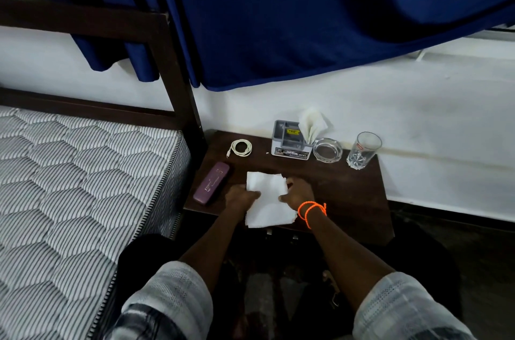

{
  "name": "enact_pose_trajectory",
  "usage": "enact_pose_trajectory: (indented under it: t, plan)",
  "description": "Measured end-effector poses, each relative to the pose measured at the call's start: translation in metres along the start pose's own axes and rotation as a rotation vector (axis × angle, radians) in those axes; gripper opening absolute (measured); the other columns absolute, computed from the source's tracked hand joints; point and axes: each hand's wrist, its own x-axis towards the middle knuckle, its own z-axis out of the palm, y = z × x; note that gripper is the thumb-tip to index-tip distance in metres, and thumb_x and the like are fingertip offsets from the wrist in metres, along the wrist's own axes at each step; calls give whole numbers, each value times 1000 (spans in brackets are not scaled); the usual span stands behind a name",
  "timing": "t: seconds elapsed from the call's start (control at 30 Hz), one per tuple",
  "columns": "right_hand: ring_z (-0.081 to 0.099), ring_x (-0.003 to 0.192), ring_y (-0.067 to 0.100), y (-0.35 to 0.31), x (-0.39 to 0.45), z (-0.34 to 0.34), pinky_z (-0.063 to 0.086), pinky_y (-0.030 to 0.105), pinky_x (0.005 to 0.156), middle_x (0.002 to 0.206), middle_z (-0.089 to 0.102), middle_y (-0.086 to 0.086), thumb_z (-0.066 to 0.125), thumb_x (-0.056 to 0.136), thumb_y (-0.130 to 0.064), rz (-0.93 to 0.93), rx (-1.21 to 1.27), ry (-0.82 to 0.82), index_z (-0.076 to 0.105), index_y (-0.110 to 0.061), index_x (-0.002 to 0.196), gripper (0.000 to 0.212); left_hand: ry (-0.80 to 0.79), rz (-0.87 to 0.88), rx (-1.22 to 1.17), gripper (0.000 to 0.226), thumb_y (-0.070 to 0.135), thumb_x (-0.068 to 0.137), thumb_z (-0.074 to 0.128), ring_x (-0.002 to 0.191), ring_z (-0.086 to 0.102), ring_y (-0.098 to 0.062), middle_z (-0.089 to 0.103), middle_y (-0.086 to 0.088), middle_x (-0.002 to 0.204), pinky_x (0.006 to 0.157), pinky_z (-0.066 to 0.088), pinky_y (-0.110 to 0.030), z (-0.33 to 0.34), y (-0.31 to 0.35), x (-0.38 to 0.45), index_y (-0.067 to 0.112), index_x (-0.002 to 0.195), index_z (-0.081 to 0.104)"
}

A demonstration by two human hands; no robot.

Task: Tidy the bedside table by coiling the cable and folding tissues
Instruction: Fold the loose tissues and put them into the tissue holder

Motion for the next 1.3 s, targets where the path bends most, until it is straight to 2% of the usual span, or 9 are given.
enact_pose_trajectory:
  t: [0.13, 0.3, 0.4, 0.63, 0.8, 0.9, 0.97, 1.13, 1.3]
  plan:
    - [67, 112, 30, -2, 0, -6, 52, 34, 96, 120, 70, 16, 84, 78, -15, 29, 170, 37, 64, -3, 126, 54, 23, 136, -21, 35, 23, 95, 71, 113, 68, -34, 72, -18, 122, 98, 55, -41, -5, 7, -4, 3, 123, 71]
    - [62, 120, 38, -8, -4, -19, 53, 49, 101, 132, 62, 27, 75, 83, 8, 44, 677, -18, 54, 9, 134, 55, -71, 330, -68, 32, 17, 98, 68, 114, 69, -34, 73, -19, 122, 101, 55, -46, -20, 23, -8, 2, 126, 68]
    - [64, 103, 30, -13, -7, -28, 54, 39, 87, 124, 63, 27, 68, 87, 11, 42, 796, -106, 51, 9, 137, 53, -85, 391, -101, 32, 13, 98, 67, 114, 69, -34, 72, -19, 124, 99, 55, -45, -25, 36, -10, 2, 128, 67]
    - [63, 107, 29, -17, -5, -46, 51, 55, 104, 127, 65, 28, 65, 87, 13, -28, 850, 2, 60, 13, 126, 39, -3, 468, -164, 33, 6, 97, 68, 107, 68, -28, 71, -21, 124, 93, 56, -37, -22, 53, -12, -3, 128, 66]
    - [61, 107, 29, -15, -6, -55, 49, 55, 103, 126, 64, 30, 62, 89, 16, -57, 965, 88, 57, 15, 128, 39, 49, 489, -199, 31, 2, 92, 72, 113, 70, -36, 74, -21, 118, 101, 55, -46, -16, 59, -14, -5, 122, 70]
    - [60, 107, 31, -8, -7, -57, 48, 54, 102, 119, 65, 27, 61, 89, 16, -65, 1024, 97, 57, 17, 127, 38, 67, 481, -194, 32, 5, 88, 78, 106, 72, -28, 76, -19, 115, 97, 56, -37, -13, 61, -12, -3, 118, 74]
    - [62, 105, 30, -3, -8, -55, 50, 53, 100, 119, 66, 27, 63, 87, 17, -70, 999, 108, 58, 16, 125, 38, 80, 467, -161, 33, 9, 86, 81, 100, 71, -20, 77, -18, 112, 91, 55, -29, -9, 60, -11, 0, 116, 75]
    - [66, 100, 28, 9, -7, -43, 54, 50, 96, 121, 68, 30, 71, 80, 17, -46, 842, 116, 62, 9, 121, 43, 78, 409, -64, 43, 18, 78, 89, 105, 72, -30, 77, -15, 108, 93, 57, -40, -1, 54, -1, 2, 115, 74]
    - [65, 118, 36, 6, -1, -35, 51, 53, 103, 124, 69, 20, 72, 81, 11, -77, 654, 106, 62, 1, 128, 50, 65, 353, 14, 48, 24, 76, 90, 108, 71, -22, 77, -11, 113, 85, 54, -29, 7, 50, 6, 6, 118, 74]
